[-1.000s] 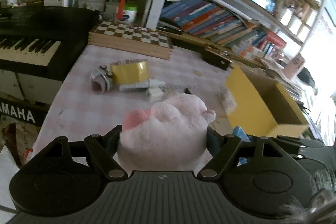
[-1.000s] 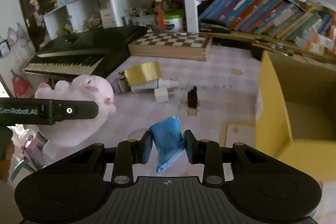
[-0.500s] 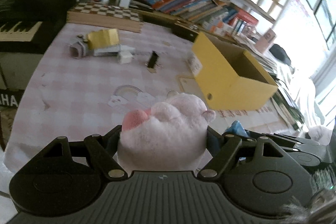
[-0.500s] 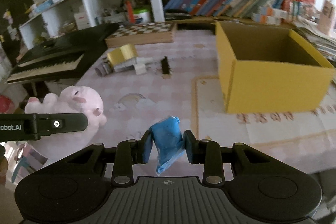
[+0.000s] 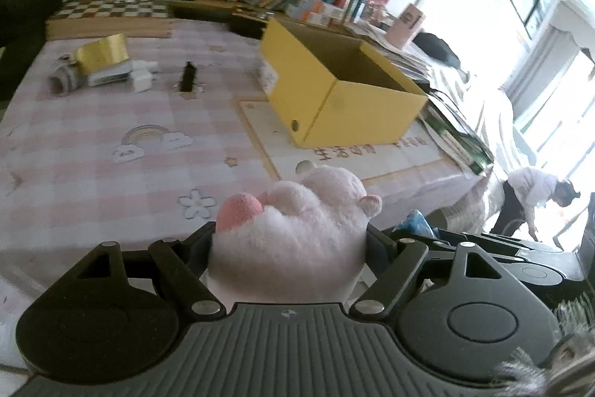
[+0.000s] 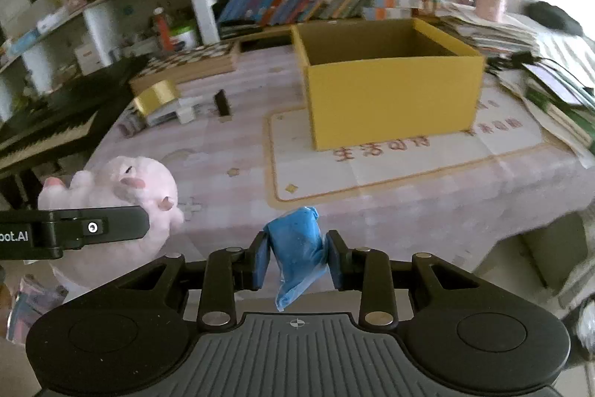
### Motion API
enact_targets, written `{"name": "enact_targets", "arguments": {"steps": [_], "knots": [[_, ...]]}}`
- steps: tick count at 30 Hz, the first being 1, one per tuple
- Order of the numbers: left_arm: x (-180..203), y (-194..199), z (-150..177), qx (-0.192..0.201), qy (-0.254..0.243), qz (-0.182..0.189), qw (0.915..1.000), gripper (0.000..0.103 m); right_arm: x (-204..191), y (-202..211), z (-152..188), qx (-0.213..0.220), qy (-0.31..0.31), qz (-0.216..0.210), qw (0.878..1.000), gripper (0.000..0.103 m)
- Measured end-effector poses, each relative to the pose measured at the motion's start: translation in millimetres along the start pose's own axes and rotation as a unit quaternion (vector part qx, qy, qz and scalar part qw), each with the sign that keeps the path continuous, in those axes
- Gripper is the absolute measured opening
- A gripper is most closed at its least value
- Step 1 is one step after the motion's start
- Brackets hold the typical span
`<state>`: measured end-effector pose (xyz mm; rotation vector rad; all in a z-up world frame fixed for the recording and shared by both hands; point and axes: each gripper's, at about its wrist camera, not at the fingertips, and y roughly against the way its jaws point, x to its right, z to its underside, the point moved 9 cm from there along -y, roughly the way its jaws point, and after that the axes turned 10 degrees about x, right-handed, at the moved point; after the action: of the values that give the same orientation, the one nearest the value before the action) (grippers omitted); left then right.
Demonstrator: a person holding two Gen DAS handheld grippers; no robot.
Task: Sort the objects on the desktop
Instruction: 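Carry the pig and blue cloth in both tools toward the yellow box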
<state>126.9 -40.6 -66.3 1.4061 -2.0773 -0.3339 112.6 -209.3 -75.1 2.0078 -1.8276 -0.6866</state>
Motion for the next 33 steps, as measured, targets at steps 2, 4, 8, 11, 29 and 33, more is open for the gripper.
{"name": "enact_targets", "arguments": {"steps": [2, 4, 8, 11, 29, 33], "knots": [[6.6, -2.8, 1.4, -0.004, -0.006, 0.010, 0.9999, 0.078, 6.9, 4.5, 2.4, 0.002, -0.006, 0.009, 1.000, 0.033], [14.1, -7.3, 2.1, -0.009, -0.012, 0.020, 0.9997, 0.078, 13.8, 8.0, 4.6, 0.003, -0.012, 0.018, 1.000, 0.033], [30.4, -16.1, 3.8, -0.018, -0.023, 0.039, 0.9988, 0.078, 28.4, 14.1, 8.0, 0.002, -0.024, 0.035, 0.999, 0.033], [41.9, -23.2, 5.4, -0.026, -0.029, 0.050, 0.9979, 0.078, 39.2, 16.7, 8.5, 0.001, -0.032, 0.046, 0.998, 0.033], [99.3, -77.3, -7.7, -0.046, -0.058, 0.064, 0.9953, 0.078, 100.0, -5.4, -11.4, -0.008, -0.050, 0.042, 0.998, 0.033], [109.0, -90.5, -13.0, -0.045, -0.056, 0.057, 0.9958, 0.078, 113.5, -15.6, -19.5, -0.012, -0.047, 0.032, 0.998, 0.033]]}}
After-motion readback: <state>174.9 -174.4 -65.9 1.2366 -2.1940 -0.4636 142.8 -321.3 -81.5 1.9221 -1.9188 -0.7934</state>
